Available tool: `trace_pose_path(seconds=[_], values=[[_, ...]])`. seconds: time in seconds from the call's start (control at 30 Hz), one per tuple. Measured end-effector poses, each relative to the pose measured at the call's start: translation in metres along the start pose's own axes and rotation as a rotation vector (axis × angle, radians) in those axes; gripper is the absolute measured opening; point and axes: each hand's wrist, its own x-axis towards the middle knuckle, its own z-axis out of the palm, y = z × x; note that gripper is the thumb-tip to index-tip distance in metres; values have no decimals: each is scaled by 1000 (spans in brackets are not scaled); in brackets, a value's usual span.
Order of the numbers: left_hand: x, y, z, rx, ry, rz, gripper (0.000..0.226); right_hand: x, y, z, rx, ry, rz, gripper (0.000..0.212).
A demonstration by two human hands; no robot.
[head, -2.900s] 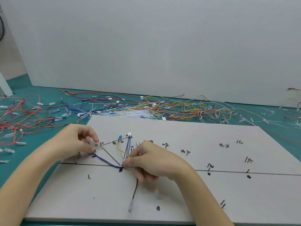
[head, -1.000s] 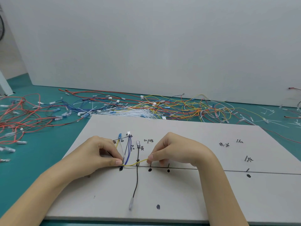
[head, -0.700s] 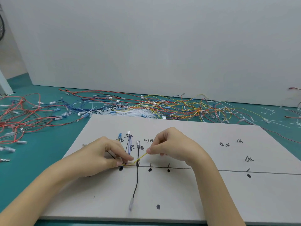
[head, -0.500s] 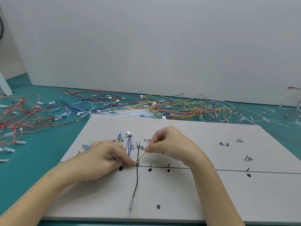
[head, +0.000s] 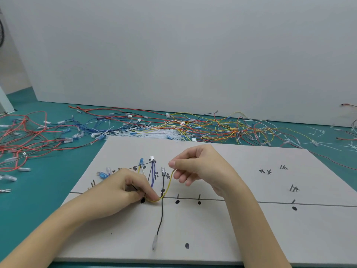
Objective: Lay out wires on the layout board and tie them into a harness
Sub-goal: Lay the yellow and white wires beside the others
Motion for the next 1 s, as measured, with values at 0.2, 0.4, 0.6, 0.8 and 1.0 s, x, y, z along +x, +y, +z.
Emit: trace_pose_path(seconds=[0.2,0.4,0.6,0.8,1.0], values=[[-5,-6,12,166,108,74,65,7,7,15,-91,145,-70,17],[-9,-5,17,311,145,121,54,8,7,22,32,57,-135,8],[-12,5,20,414,203,174,14,5,5,18,113,-95,-138,3],[-15,5,25,544,244,240,10,8,9,19,130,-56,-149,7],[-16,10,29,617,253,259,8,13,13,18,85,4,-141,10]])
